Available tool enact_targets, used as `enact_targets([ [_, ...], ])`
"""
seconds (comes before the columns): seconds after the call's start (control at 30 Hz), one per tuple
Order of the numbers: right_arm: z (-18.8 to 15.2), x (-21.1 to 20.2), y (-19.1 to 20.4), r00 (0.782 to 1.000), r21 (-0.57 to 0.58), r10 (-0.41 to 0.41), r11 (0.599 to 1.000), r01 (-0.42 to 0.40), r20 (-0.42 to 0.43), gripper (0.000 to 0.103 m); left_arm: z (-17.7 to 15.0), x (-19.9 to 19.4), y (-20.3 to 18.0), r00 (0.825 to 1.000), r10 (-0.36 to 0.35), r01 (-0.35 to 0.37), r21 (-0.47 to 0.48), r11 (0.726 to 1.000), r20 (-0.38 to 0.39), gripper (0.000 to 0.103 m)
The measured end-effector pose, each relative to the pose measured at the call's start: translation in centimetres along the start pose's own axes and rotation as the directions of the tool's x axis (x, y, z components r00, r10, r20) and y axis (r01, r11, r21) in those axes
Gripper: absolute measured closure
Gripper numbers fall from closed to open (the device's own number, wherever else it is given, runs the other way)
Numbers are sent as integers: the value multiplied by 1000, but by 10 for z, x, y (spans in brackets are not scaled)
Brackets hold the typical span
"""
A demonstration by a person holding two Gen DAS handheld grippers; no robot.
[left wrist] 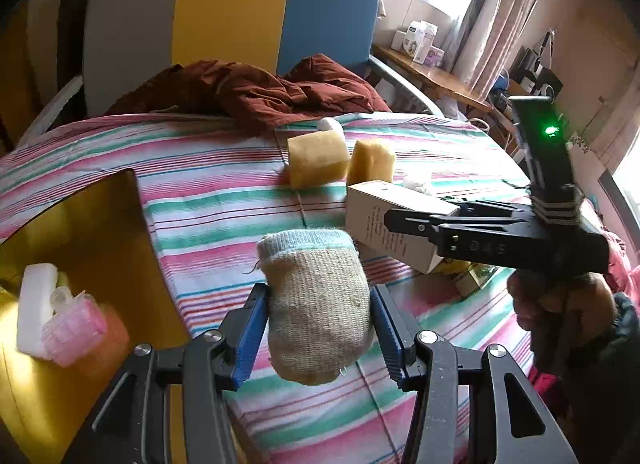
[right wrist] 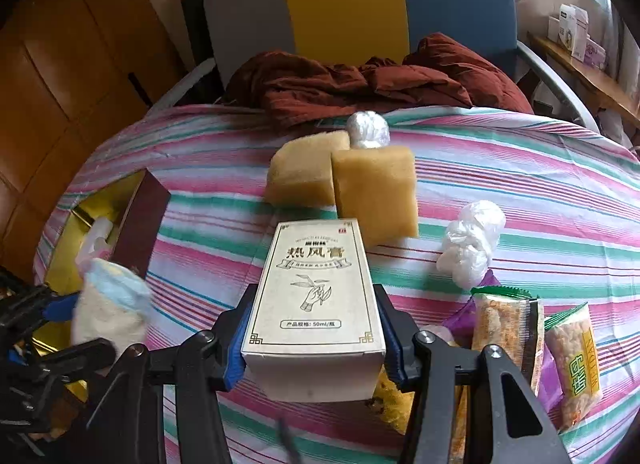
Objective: Organize objects
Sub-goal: 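Carry mitten and box to the gold tray and release both grippers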
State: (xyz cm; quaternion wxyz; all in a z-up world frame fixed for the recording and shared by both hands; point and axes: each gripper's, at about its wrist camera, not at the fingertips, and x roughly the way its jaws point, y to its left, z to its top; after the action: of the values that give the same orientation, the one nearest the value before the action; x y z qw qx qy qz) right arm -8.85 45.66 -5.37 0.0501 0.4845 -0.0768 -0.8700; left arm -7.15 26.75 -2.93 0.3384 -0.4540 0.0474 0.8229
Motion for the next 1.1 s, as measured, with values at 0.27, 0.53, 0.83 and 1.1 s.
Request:
enact_targets([
  [0.27,0,-15,12,998,-16,7,1000,-6,57,52,-12,-41,16,996,48,-46,-23,999,78,51],
  [0.53,-1,-39,57,985,-8,112,994,-112,132,52,-31,-87,59,967,201,-191,-78,979,158,51],
  [0.83,-4,-47,157,950,-107,278,958,-265,143,52,-67,-116,116,933,321,-291,-187,938,163,51],
  [1.1,-11,-36,233,919,-144,385,918,-370,91,51,-107,-137,162,893,427,-381,-266,885,143,47],
])
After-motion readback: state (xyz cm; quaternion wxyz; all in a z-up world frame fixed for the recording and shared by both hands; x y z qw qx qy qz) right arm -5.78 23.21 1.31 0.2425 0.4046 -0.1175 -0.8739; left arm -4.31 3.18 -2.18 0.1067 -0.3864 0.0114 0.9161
